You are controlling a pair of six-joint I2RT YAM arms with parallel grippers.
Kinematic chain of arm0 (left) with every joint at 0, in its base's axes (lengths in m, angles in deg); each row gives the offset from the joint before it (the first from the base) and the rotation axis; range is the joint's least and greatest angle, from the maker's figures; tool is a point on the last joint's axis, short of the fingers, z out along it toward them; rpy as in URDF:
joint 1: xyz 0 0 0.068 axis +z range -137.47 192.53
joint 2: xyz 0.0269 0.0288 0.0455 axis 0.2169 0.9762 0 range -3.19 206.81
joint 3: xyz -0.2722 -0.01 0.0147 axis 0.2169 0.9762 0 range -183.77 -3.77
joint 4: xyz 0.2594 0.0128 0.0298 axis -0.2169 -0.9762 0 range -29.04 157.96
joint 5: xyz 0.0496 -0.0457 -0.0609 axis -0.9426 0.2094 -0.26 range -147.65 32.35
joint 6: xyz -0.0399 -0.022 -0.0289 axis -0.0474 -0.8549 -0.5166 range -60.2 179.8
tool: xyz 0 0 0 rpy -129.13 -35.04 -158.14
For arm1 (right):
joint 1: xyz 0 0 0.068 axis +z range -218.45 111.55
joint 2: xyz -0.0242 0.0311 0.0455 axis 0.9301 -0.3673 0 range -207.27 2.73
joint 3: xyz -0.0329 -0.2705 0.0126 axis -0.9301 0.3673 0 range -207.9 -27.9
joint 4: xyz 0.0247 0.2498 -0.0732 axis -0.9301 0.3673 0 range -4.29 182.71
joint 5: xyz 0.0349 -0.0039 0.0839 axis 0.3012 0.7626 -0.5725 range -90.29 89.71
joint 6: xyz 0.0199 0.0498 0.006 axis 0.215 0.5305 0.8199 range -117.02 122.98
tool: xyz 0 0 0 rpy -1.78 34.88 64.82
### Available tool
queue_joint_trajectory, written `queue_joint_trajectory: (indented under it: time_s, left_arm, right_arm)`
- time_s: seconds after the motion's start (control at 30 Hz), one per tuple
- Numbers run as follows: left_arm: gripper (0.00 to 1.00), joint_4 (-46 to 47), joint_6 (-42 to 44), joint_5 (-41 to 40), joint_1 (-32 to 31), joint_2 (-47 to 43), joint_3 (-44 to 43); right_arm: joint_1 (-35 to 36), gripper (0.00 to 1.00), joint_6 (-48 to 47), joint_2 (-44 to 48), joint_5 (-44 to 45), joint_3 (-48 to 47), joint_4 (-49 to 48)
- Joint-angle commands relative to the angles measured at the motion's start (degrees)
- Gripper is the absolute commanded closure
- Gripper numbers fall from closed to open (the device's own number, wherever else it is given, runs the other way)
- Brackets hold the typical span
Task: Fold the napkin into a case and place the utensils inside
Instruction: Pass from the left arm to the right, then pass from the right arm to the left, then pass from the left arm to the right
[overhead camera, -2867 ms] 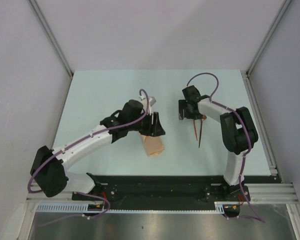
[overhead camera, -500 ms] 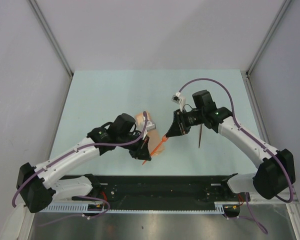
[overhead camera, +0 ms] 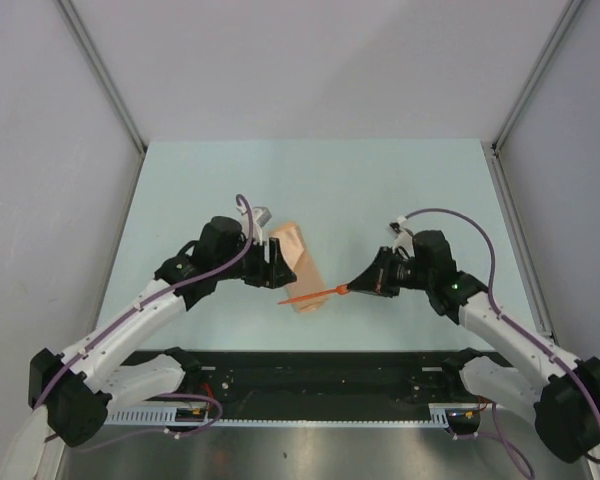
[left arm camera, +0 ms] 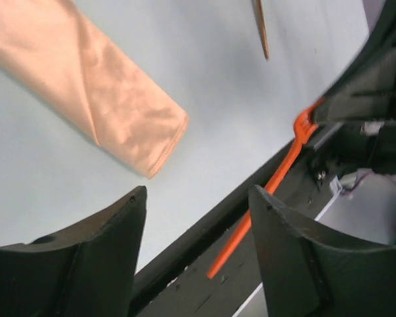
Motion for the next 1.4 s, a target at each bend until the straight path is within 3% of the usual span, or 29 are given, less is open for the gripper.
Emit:
queue_joint_trajectory:
  time_s: [0.0,0.03,0.13,0.3,0.43,0.53,0.63,0.67,0.7,0.77,0.8,0.83,0.87,0.9,0.97,1.07,1.2,1.37]
  left_arm:
    - [0.29,10.8,-15.3,-5.2,3.5,-5.8,8.8]
    - [0.28,19.3,-21.3,-3.4,4.3,-7.9,11.5]
    - [0.17,34.0,-31.2,-4.6,4.2,-15.0,20.0]
    - [0.15,43.0,-37.7,-5.2,4.2,-14.7,23.7]
    - [0.17,52.7,-39.8,-3.5,3.6,-11.9,25.2]
    - [0.21,52.7,-39.5,-3.5,3.6,-10.6,24.1]
    - [0.44,52.2,-38.3,-3.1,4.1,-9.4,22.6]
    - [0.61,51.7,-37.6,-2.5,4.2,-8.7,22.0]
    - [0.72,50.7,-35.1,0.0,5.0,-8.0,20.0]
    - [0.96,47.1,-32.4,4.0,6.5,-4.6,17.6]
    - [1.0,46.0,-29.5,9.0,8.2,-3.3,15.6]
    - [1.0,45.3,-28.0,12.9,8.9,-1.6,14.8]
    - [1.0,44.8,-26.6,16.1,9.6,1.1,13.5]
    - [1.0,43.7,-23.5,21.9,10.4,2.6,13.0]
    - [1.0,41.4,-20.6,24.7,10.9,4.3,12.5]
    - [1.0,42.8,-18.8,28.0,11.5,3.8,13.4]
    - [1.0,39.3,-15.6,28.5,12.0,2.4,12.1]
    - [1.0,40.6,-16.0,32.1,12.2,2.4,11.1]
  right_arm:
    - [4.9,1.0,25.1,10.8,15.1,10.6,-20.3]
    - [6.5,1.0,26.2,14.0,23.1,12.2,-21.3]
    - [9.8,1.0,30.3,16.8,31.5,16.8,-25.9]
    - [13.9,1.0,33.8,16.9,43.8,18.4,-30.1]
    - [18.0,1.0,34.5,10.5,45.7,15.4,-34.7]
    - [21.4,1.0,35.0,5.9,46.1,14.9,-40.2]
    - [23.0,1.0,34.3,3.9,45.9,14.1,-41.7]
    - [23.3,1.0,33.0,3.8,45.5,13.8,-41.9]
    - [23.3,1.0,31.5,3.4,43.1,13.6,-42.3]
    - [21.2,0.74,26.6,3.6,38.8,12.3,-38.1]
    - [20.2,0.61,20.8,3.7,33.0,9.4,-35.1]
    - [19.1,0.41,17.2,2.5,29.8,7.9,-29.3]
    - [15.1,0.37,14.4,1.6,20.5,6.2,-27.5]
    - [13.5,0.35,10.0,0.7,15.8,4.3,-26.2]
    - [11.0,0.35,6.8,-1.2,6.1,2.6,-23.3]
    - [9.9,0.36,1.4,-1.9,-0.1,0.8,-20.2]
    - [9.2,0.56,-0.5,-4.6,-6.5,0.8,-21.1]
    - [9.4,0.52,-2.6,-7.9,-9.5,0.7,-21.9]
